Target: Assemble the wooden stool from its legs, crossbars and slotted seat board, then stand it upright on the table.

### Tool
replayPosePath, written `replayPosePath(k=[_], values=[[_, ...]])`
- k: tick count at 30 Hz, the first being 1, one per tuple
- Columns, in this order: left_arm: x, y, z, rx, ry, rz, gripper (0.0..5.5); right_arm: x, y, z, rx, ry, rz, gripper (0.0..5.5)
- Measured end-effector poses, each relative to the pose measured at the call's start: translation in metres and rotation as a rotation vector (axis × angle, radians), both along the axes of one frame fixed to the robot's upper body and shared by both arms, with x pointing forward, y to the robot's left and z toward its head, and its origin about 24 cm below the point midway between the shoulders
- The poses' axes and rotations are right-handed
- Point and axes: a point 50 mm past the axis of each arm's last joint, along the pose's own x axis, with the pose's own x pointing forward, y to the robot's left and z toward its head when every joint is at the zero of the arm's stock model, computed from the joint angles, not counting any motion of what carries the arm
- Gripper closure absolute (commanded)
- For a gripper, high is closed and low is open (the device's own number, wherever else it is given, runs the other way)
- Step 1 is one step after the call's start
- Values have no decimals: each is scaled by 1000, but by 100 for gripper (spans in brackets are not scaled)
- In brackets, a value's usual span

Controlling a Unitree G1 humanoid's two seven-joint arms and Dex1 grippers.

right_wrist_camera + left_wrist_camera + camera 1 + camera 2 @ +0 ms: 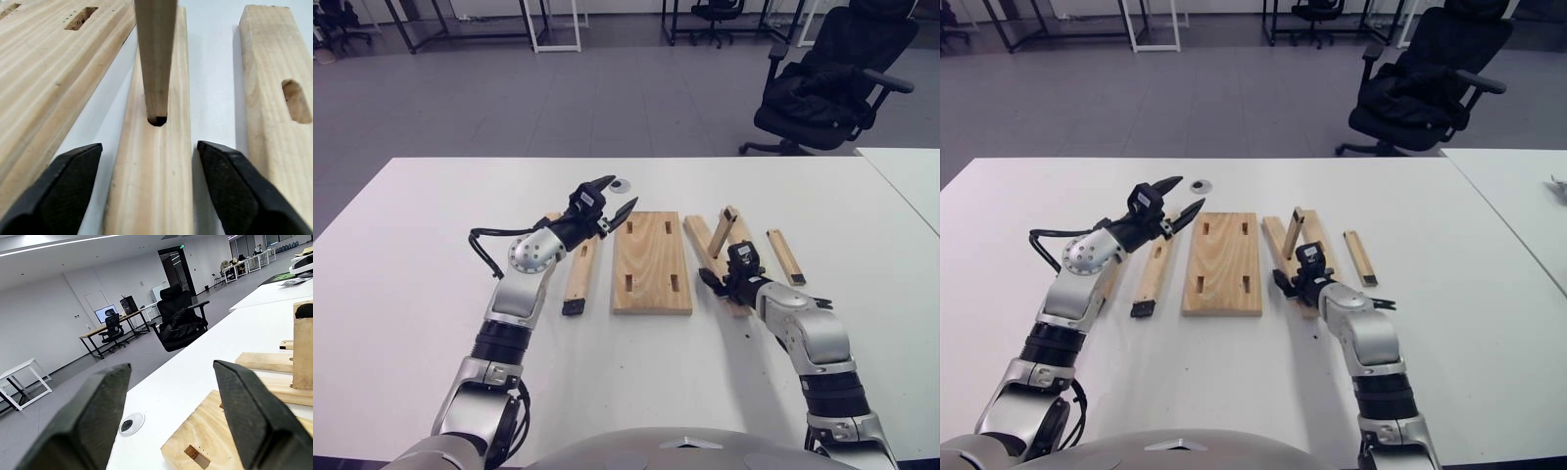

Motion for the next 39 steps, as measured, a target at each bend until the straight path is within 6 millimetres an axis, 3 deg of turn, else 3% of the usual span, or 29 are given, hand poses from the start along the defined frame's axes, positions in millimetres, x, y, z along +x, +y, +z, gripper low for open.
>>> replayPosePath(k=[4,9,12,15,18,21,26,37,39], values=[[0,0,0,0,0,2,243,1,0,1,-9,1,7,331],[3,3,-4,-63,77,42,243,6,-3,8,-3,-33,-18,343],[6,4,-4,-365,254,74,243,13,-4,31,2,-147,24,343],[3,-5,-2,-746,508,-36,243,22,-3,72,-25,-360,138,343],[2,-7,9,-1003,651,-154,243,22,8,83,-22,-465,289,343],[0,-7,15,-1120,725,-210,243,21,27,93,-3,-553,429,343],[-2,-10,20,-1135,774,-251,243,14,49,98,42,-616,547,343],[-3,-16,20,-1139,779,-244,437,9,58,97,47,-630,620,343],[-4,-17,19,-1140,782,-229,445,8,58,96,44,-629,621,343]])
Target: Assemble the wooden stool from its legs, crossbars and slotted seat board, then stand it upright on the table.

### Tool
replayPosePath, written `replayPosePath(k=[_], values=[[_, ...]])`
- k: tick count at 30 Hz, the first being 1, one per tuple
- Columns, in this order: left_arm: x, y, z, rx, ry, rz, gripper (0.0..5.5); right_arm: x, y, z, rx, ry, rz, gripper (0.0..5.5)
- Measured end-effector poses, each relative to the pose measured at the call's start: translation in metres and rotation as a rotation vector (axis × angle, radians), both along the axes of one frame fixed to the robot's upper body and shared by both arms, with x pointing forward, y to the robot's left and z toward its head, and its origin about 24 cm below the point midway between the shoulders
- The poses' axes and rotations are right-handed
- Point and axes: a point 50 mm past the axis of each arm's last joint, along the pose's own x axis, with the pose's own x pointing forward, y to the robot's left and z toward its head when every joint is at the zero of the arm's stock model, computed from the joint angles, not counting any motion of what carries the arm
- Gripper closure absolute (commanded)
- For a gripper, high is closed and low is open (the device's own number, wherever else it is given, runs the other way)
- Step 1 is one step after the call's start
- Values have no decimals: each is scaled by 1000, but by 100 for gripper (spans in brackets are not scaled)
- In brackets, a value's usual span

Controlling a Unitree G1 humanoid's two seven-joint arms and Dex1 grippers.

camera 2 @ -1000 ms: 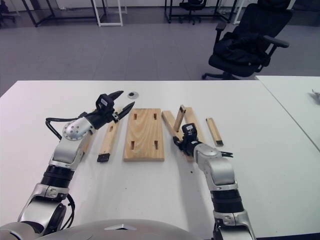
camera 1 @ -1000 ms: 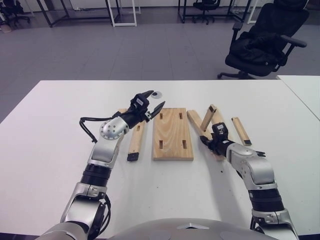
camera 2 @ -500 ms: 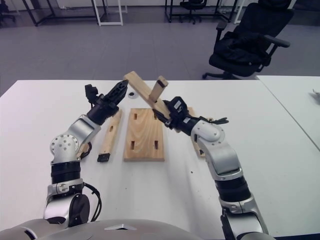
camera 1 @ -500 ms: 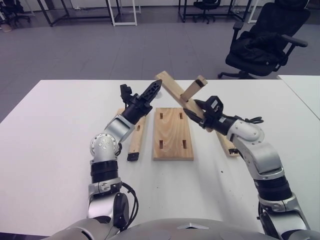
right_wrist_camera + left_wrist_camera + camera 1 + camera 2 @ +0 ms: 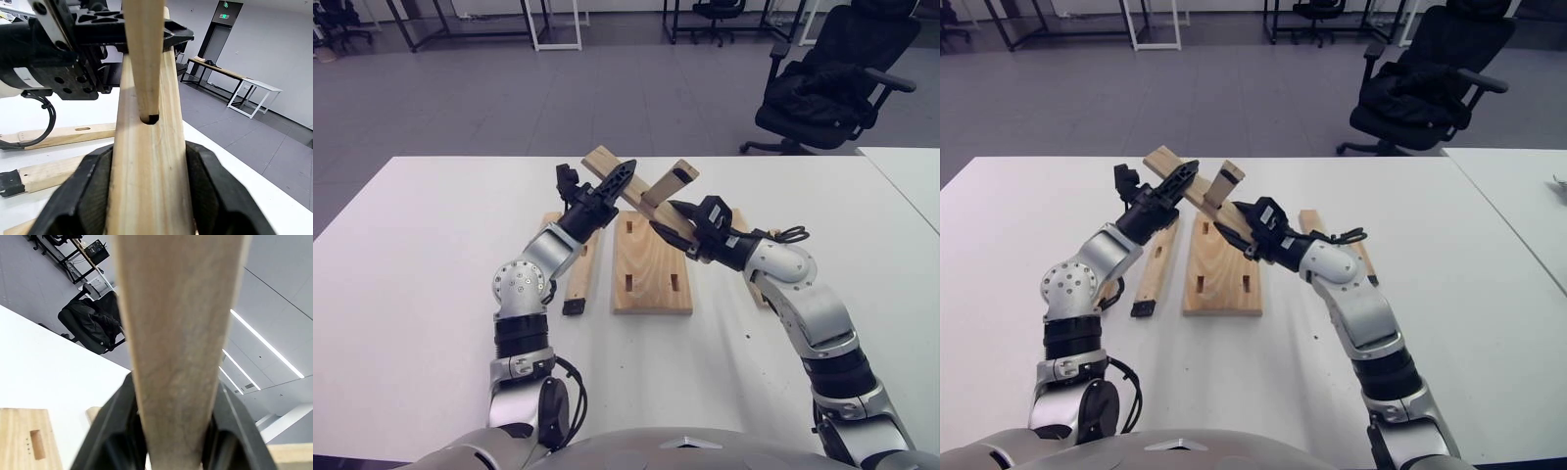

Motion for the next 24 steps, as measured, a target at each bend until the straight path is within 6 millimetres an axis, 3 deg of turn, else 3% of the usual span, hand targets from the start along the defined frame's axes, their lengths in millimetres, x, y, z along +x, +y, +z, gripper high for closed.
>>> replayPosePath(k=[3,4,8,10,12,13,17,21,24], values=[[-4,0,-1,-1,17,40,448,-1,2,-1,-3,0,5,343],[-6,0,-1,0,25,54,448,-1,2,-1,-4,1,7,303],[-15,6,-9,27,107,142,448,-4,6,1,9,-21,32,232],[-21,14,-4,47,115,227,448,-8,8,-1,9,-18,36,193],[-39,31,2,106,120,352,448,-13,-5,-13,-6,23,-28,158],[-52,44,2,143,141,446,448,-14,-23,-21,-42,41,-114,156],[-80,52,2,258,186,567,448,-19,-61,-42,-119,81,-364,155],[-85,56,-10,344,236,650,448,-31,-68,-68,-210,158,-391,155],[-87,59,-18,378,276,702,448,-32,-69,-72,-238,165,-384,155]])
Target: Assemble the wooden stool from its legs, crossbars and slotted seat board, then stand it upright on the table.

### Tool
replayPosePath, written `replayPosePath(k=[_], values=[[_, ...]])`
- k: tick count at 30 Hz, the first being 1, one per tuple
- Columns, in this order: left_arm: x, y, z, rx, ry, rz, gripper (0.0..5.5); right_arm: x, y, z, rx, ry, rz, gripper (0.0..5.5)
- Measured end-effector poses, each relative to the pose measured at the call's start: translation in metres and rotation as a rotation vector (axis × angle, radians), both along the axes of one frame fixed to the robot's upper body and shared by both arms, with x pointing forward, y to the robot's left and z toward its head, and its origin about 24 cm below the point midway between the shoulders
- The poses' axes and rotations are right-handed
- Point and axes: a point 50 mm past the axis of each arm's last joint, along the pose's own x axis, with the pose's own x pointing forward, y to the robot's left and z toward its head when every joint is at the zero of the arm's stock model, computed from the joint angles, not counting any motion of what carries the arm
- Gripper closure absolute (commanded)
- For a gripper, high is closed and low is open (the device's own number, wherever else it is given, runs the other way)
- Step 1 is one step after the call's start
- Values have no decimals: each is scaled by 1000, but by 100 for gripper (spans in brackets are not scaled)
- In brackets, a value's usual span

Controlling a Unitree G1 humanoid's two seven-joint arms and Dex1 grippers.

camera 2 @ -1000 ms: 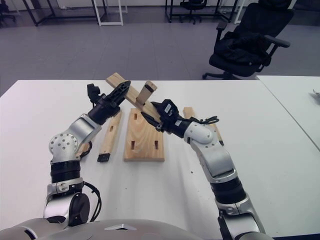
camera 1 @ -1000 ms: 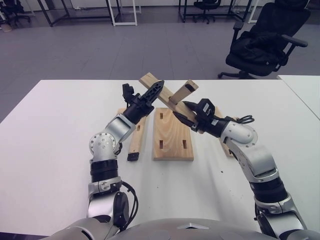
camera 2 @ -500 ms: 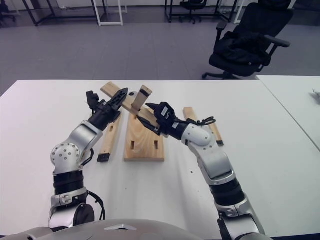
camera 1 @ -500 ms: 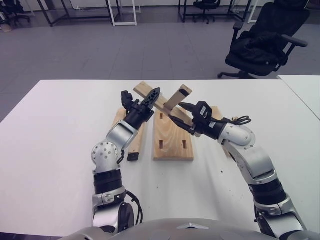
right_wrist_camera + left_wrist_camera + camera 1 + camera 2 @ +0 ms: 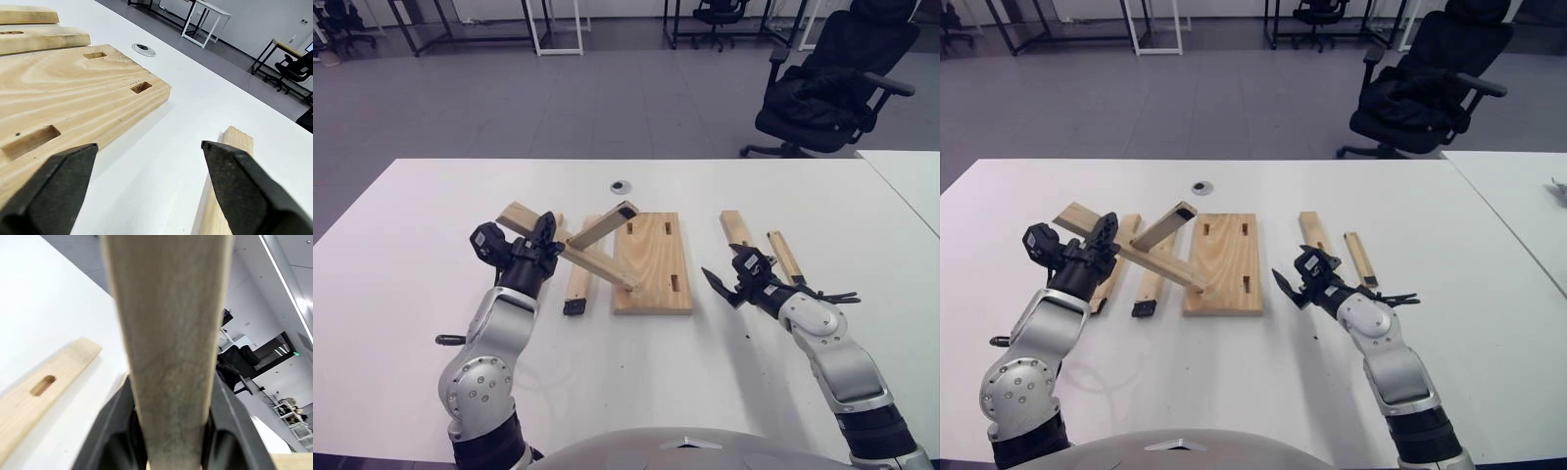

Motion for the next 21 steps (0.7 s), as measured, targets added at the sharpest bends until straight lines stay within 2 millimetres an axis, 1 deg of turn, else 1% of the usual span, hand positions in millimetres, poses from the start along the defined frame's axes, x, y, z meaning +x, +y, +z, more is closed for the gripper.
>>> replayPosePath(k=[2,5,8,11,13,15,21], values=[[-1,-1,-2,10,2,12,448,-1,0,-1,-11,1,0,155],[-2,-3,-4,29,3,17,448,-7,-1,-8,-13,27,2,155],[2,-8,-3,52,-4,9,448,-7,-1,-7,-19,16,7,155],[8,-18,4,148,-32,-17,448,-8,3,-8,-23,18,23,155],[11,-30,14,270,-65,-71,448,-9,4,-9,-44,16,27,155],[10,-38,19,371,-82,-111,448,-9,3,-9,-49,14,25,155],[6,-53,27,527,-99,-186,448,-8,4,-2,-81,-30,20,155]])
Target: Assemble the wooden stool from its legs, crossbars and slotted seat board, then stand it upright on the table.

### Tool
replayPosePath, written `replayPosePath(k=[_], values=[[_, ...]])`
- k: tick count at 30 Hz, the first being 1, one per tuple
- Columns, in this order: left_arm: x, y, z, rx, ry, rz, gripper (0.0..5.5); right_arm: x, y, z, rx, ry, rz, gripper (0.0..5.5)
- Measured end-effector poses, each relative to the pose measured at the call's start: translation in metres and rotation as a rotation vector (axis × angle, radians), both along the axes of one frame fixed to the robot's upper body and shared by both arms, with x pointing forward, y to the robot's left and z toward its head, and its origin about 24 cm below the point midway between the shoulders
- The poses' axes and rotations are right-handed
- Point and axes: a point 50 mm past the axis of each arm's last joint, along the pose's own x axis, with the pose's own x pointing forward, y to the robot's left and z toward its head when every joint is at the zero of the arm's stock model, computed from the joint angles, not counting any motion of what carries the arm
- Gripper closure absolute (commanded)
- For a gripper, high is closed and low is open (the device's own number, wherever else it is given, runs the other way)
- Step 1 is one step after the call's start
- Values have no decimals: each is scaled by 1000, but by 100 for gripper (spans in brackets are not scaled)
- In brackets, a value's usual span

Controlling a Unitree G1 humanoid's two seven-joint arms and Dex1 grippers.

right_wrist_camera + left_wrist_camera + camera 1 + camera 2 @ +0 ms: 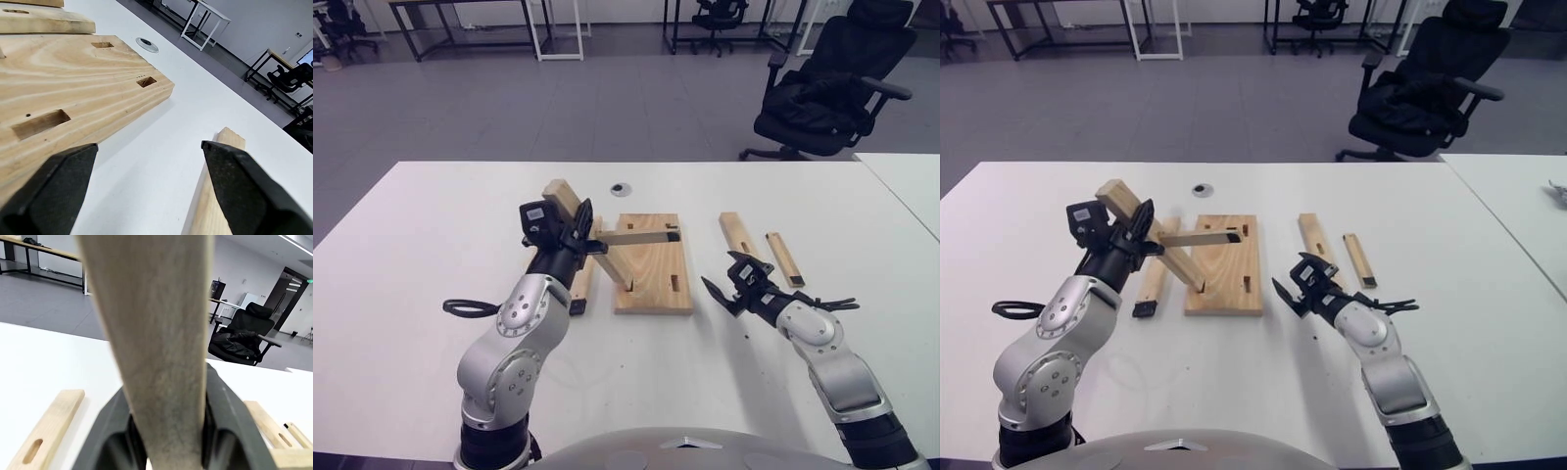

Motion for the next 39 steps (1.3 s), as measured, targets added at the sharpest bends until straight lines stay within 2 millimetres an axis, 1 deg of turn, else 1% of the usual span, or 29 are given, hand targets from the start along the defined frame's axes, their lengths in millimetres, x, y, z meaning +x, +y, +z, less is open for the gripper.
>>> replayPosePath(k=[2,4,8,11,14,18,20,21,22,24,27,29,31,33,36,37,38,39], values=[[0,-1,1,5,6,9,448,1,1,1,-2,-7,-3,155],[0,0,1,-22,26,43,448,-1,7,-2,-22,-1,22,155],[0,3,0,-64,60,95,448,-6,18,-17,-74,53,84,155],[0,8,0,-71,76,135,448,-5,30,-23,-50,72,109,155],[3,11,1,-39,74,155,448,-2,41,-23,-25,61,117,155],[2,13,-1,-13,66,155,448,-3,44,-24,-28,56,119,155],[2,10,-2,30,41,125,448,-3,44,-23,-15,56,118,155],[3,6,-3,64,25,92,448,-3,43,-20,6,48,117,155],[5,2,-7,120,18,50,448,-1,38,-17,12,35,98,155],[7,-2,-13,192,1,19,447,3,25,-13,-4,12,48,155],[9,-8,-17,216,-37,13,445,8,6,-11,-39,-2,-20,155],[12,-11,-19,214,-56,8,445,9,0,-12,-49,-4,-40,155],[15,-14,-20,205,-66,6,445,9,-1,-15,-56,1,-44,155],[18,-18,-21,195,-68,1,445,12,0,-13,-53,-15,-38,155],[20,-20,-22,188,-74,-2,445,12,10,-5,77,-21,21,155],[20,-21,-22,185,-76,-3,407,12,16,4,164,-23,75,155],[20,-21,-23,188,-75,-4,387,15,22,14,220,-33,126,155],[21,-20,-35,214,-20,-14,367,16,29,25,280,-35,204,155]])
